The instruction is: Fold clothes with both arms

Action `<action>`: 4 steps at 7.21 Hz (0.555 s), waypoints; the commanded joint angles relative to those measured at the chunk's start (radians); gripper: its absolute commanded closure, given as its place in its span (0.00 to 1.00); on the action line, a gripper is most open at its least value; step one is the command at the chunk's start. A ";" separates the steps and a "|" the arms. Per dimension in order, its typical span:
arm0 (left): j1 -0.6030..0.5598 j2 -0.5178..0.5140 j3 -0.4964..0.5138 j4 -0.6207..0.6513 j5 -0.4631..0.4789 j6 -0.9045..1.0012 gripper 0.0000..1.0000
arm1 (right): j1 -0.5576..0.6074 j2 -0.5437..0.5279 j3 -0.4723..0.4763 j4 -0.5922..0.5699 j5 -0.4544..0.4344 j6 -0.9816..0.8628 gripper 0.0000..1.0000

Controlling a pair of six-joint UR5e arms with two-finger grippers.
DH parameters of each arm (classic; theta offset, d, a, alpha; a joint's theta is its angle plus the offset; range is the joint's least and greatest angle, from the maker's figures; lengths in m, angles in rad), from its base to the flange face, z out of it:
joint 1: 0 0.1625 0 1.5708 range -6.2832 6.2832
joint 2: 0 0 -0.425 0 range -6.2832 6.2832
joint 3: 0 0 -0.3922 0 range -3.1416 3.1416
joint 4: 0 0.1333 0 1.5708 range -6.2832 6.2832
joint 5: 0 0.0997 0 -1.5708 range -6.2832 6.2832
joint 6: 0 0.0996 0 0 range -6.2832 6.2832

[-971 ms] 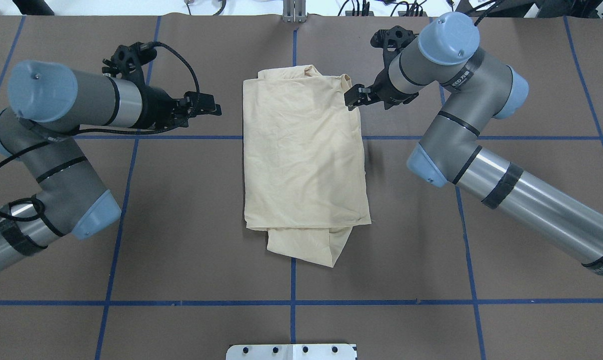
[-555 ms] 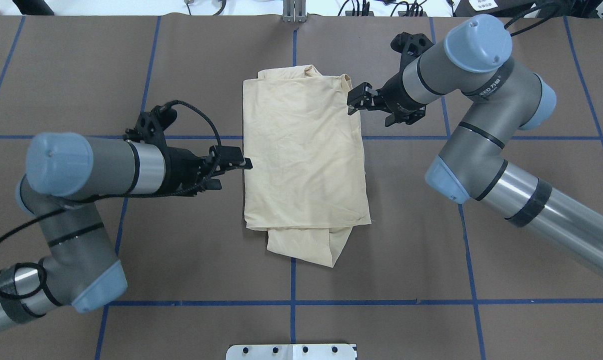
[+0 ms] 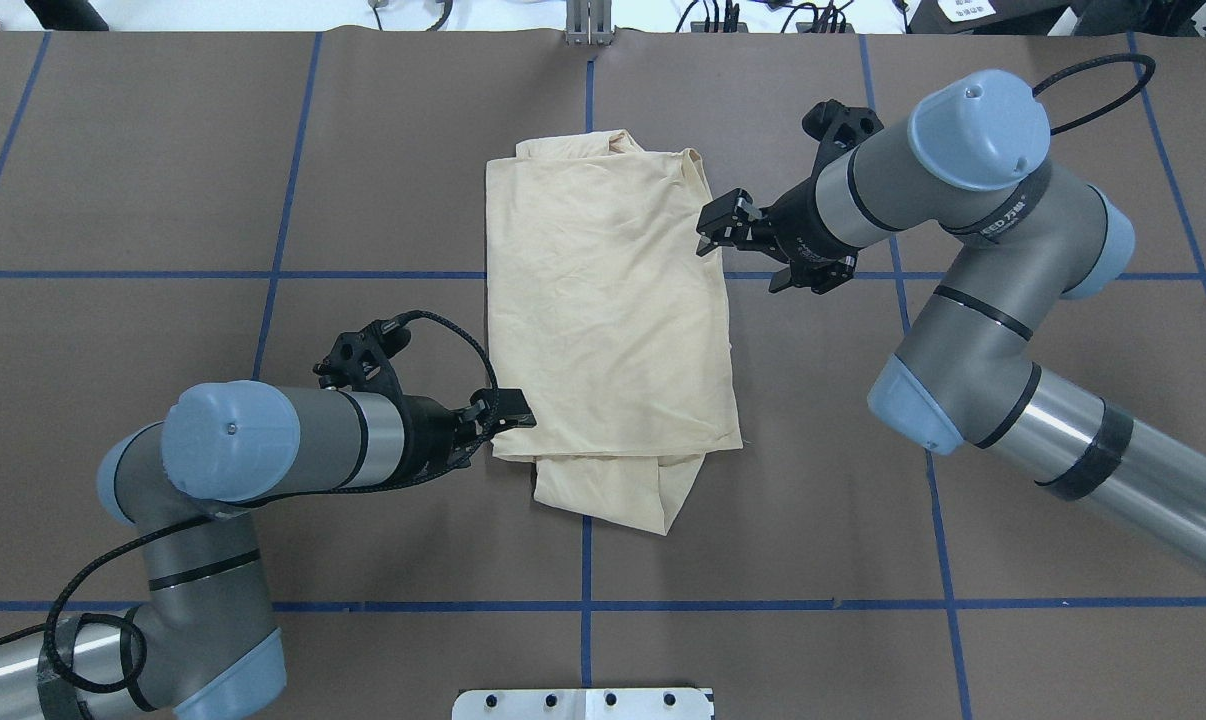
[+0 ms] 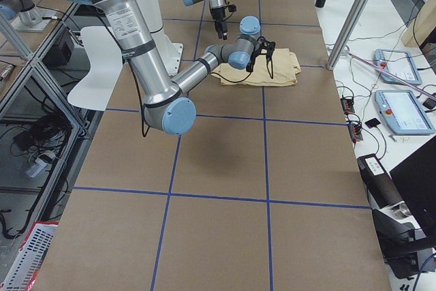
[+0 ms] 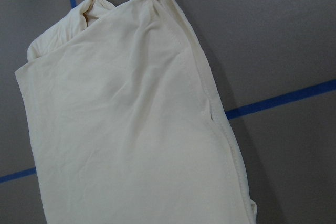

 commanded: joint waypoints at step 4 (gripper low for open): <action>0.017 -0.081 0.123 0.037 0.003 -0.009 0.15 | -0.013 0.002 -0.002 0.000 -0.011 0.021 0.01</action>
